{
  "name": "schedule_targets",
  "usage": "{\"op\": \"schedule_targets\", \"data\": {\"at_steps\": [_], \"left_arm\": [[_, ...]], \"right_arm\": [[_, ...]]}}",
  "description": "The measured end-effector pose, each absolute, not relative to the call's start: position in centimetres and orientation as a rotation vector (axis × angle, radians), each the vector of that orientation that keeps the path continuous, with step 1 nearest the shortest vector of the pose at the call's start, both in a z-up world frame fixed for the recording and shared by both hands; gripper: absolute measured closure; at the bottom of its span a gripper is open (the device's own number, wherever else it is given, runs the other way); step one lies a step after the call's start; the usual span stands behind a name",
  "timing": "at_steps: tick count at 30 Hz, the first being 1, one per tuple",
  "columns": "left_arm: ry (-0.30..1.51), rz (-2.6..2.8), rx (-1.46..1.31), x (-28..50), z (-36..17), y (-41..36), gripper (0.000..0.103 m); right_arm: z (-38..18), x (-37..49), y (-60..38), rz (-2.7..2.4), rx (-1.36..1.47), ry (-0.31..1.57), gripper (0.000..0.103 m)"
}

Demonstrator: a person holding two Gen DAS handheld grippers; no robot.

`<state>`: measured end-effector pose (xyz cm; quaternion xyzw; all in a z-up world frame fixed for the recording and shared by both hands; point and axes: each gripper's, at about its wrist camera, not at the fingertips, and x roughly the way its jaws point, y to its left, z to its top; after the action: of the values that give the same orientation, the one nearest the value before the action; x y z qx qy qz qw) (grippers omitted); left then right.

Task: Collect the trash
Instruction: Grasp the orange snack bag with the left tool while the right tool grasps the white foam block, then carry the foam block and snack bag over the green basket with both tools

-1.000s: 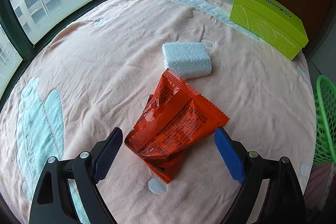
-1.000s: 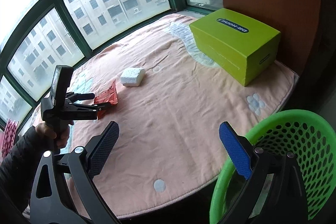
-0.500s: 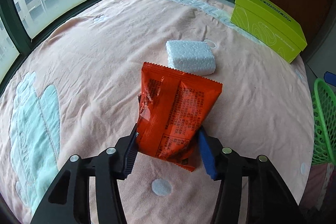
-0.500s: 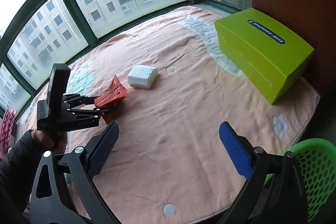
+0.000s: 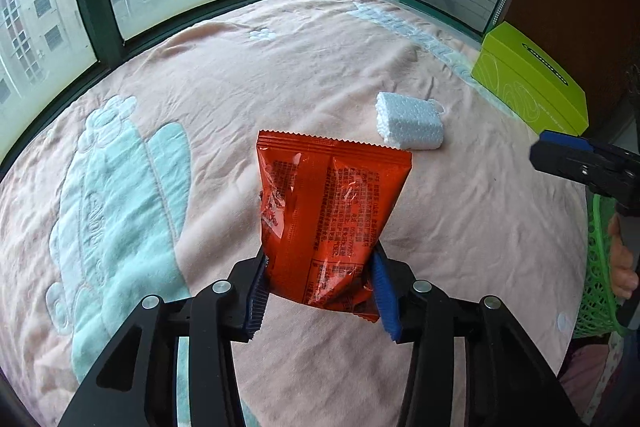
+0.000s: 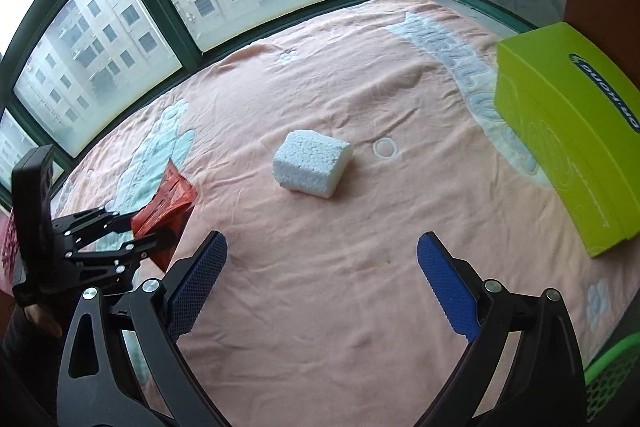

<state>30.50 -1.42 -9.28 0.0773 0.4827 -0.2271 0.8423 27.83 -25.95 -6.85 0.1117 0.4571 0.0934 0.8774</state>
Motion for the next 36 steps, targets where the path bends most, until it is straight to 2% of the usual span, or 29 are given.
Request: {"op": "schedule_targets", "data": {"at_steps": [15, 20, 21, 36], "left_arm": [[1.014, -0.428, 0.083, 28.9, -8.7, 1.8, 0.059], [1.019, -0.422, 0.07, 28.6, -8.8, 2.2, 0.059], [1.02, -0.421, 0.067, 28.6, -8.9, 2.3, 0.059], [1.004, -0.434, 0.051, 26.4, -7.3, 1.2, 0.059]], "right_arm": [[-11.4, 36.4, -22.7, 0.113, 0.27, 1.028, 0.011], [-12.8, 37.5, -22.3, 0.053, 0.249, 1.077, 0.025], [-13.0, 37.5, -22.3, 0.051, 0.245, 1.087, 0.033], [-9.7, 30.5, -24.3, 0.098, 0.251, 1.026, 0.034]]}}
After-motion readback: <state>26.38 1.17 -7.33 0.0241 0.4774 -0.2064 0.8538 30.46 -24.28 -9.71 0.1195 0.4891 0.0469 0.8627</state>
